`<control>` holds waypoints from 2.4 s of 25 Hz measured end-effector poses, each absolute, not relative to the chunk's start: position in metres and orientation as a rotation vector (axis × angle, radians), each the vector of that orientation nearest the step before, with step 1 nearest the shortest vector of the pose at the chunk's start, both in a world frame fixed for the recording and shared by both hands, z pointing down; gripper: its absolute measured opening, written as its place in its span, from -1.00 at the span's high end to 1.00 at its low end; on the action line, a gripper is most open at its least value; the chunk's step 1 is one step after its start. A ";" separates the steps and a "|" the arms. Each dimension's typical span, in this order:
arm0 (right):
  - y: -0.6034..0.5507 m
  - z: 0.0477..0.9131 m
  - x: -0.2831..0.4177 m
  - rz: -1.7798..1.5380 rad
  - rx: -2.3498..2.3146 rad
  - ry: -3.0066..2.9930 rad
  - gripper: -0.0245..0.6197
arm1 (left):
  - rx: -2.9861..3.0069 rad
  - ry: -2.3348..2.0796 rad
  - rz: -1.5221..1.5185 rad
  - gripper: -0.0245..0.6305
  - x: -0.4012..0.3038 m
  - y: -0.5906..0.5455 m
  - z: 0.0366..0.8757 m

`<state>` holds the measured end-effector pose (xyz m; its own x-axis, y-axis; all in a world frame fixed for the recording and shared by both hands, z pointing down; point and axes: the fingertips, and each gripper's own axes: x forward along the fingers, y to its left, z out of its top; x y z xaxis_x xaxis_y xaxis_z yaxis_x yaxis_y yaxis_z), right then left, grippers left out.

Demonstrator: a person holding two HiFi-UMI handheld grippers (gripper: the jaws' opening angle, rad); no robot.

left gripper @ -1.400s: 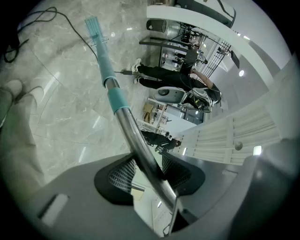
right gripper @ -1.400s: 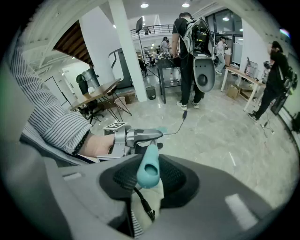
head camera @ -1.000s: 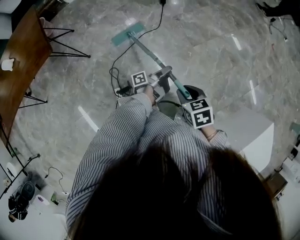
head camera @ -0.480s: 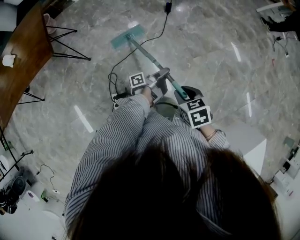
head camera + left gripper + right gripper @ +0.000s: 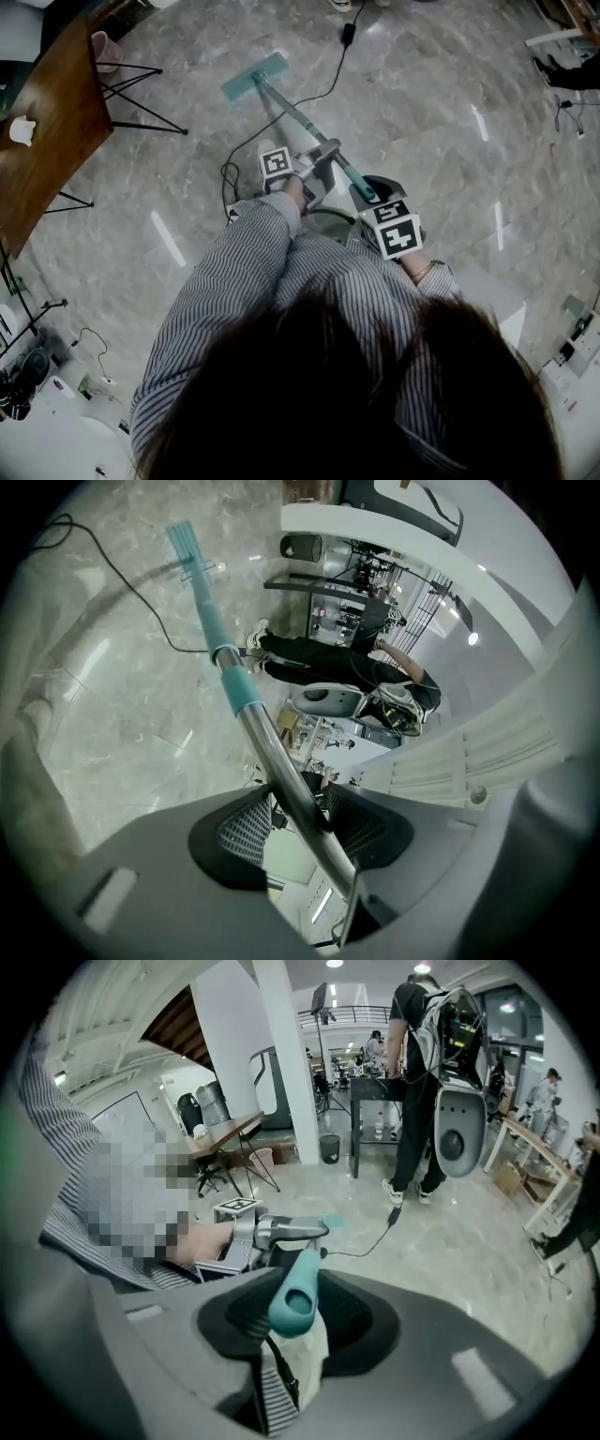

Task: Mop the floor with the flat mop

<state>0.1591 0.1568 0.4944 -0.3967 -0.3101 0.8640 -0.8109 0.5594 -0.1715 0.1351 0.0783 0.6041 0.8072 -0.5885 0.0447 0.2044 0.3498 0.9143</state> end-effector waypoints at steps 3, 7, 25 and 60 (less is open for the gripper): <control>0.130 0.504 0.141 0.780 0.881 -1.937 0.57 | 1.088 -0.404 -0.538 0.34 0.116 0.050 0.613; 0.078 0.512 0.106 0.822 0.909 -1.916 0.58 | 1.082 -0.393 -0.521 0.35 0.081 -0.004 0.620; -0.241 0.516 -0.123 0.979 1.081 -1.949 0.57 | 1.161 -0.427 -0.502 0.31 -0.143 -0.323 0.625; -0.279 0.532 -0.132 0.913 1.022 -1.895 0.58 | 1.192 -0.608 -0.435 0.33 -0.162 -0.364 0.649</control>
<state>-0.1318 -0.2794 0.5318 -0.3707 -0.3194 0.8721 -0.8810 0.4182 -0.2213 -0.1624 -0.3639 0.6491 0.7636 -0.6115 0.2071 -0.0015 0.3190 0.9477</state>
